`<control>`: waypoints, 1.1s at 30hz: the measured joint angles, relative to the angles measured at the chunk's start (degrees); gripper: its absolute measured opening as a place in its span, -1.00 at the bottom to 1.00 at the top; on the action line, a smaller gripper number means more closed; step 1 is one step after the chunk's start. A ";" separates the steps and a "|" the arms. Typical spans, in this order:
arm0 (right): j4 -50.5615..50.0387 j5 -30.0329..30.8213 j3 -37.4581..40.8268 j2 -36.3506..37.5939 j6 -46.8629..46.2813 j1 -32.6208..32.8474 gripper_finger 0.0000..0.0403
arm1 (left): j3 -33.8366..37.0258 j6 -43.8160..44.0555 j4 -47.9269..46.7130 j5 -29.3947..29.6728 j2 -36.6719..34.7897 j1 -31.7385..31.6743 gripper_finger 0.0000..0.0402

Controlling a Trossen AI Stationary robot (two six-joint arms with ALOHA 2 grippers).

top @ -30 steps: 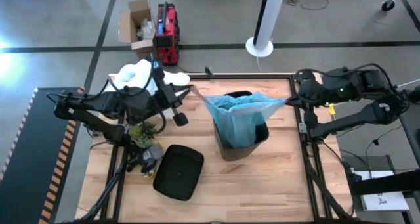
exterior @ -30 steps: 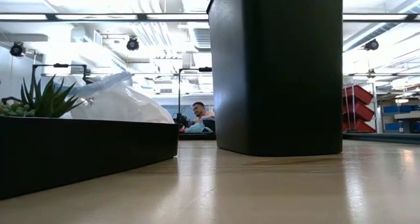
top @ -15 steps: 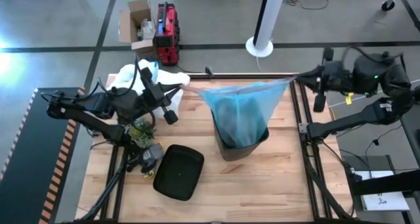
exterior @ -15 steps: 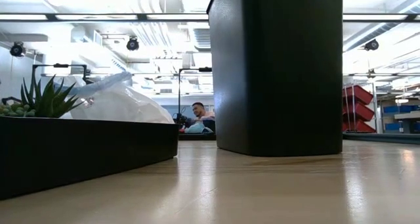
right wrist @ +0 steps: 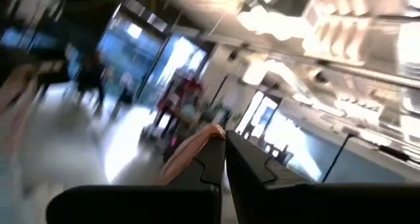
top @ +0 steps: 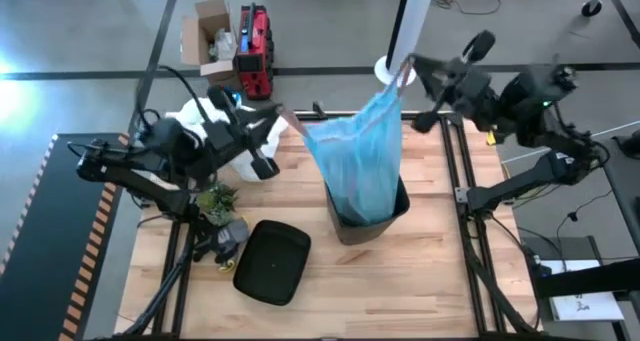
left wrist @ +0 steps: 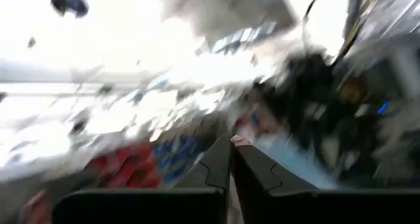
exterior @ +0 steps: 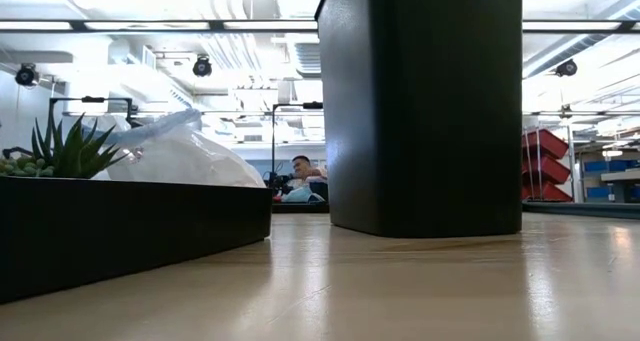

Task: Place trash/remove bag and relplace

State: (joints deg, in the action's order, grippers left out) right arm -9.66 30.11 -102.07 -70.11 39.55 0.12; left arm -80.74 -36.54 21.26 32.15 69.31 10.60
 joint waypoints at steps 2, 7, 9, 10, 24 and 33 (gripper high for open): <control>2.81 -0.73 -1.58 -2.17 -0.90 -0.02 -1.00 | -3.58 1.18 0.74 -6.43 1.86 -1.14 -0.99; -4.00 -1.45 -8.04 -7.15 -1.38 0.15 -1.00 | -12.36 8.00 -0.73 -11.24 8.63 -4.49 -1.00; -2.29 -1.59 -10.02 -8.52 -2.56 0.15 -1.00 | -15.17 9.23 -3.40 -11.16 11.61 -5.42 -0.99; -1.36 -1.57 -10.91 -9.13 -2.73 0.15 -1.00 | -16.51 9.41 -4.59 -11.13 13.09 -5.83 -0.99; -2.00 -0.17 -20.56 -13.77 0.24 0.00 -1.00 | -53.49 25.26 -23.99 -13.41 31.64 -16.97 -1.00; -22.29 -7.94 -19.67 -14.28 -6.65 -0.71 -1.00 | -49.43 33.10 -23.46 -22.93 28.84 -20.25 -1.00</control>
State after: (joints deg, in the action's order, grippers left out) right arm -31.96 22.16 -121.74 -84.39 32.90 -0.59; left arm -130.16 -3.44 -2.20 9.22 98.15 -9.65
